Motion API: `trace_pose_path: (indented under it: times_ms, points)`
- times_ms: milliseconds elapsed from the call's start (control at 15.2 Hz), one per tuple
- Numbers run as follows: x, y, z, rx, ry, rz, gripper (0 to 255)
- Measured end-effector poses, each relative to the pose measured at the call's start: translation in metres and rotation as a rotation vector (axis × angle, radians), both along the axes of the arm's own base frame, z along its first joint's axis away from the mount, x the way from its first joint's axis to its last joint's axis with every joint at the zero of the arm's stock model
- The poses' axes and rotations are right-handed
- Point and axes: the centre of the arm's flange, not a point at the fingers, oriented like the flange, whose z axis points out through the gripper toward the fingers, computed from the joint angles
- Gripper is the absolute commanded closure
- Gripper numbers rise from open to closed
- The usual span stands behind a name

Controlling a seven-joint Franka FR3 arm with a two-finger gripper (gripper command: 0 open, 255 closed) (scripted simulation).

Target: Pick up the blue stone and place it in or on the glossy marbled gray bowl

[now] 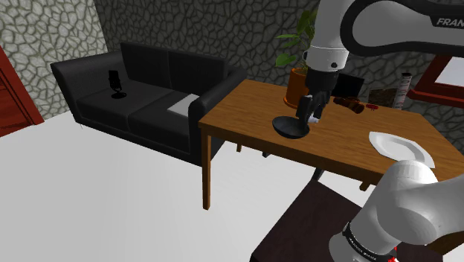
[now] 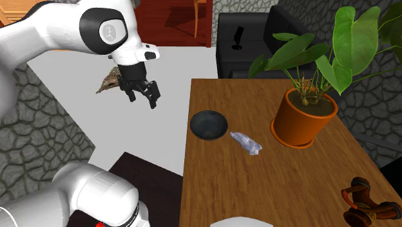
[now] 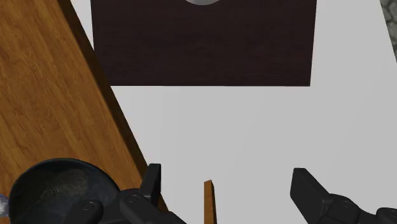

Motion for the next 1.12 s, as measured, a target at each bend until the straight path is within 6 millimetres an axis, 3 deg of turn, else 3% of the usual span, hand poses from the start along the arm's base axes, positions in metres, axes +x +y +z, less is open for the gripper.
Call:
trace_pose_path:
  times_ms: [198,726,1122]
  points:
    - [-0.004,-0.012,-0.007,-0.006,-0.010,0.034,0]
    - [-0.029,-0.100,-0.048,-0.043,-0.071,0.266,0]
    - [-0.029,-0.168,-0.077,-0.073,-0.118,0.450,0]
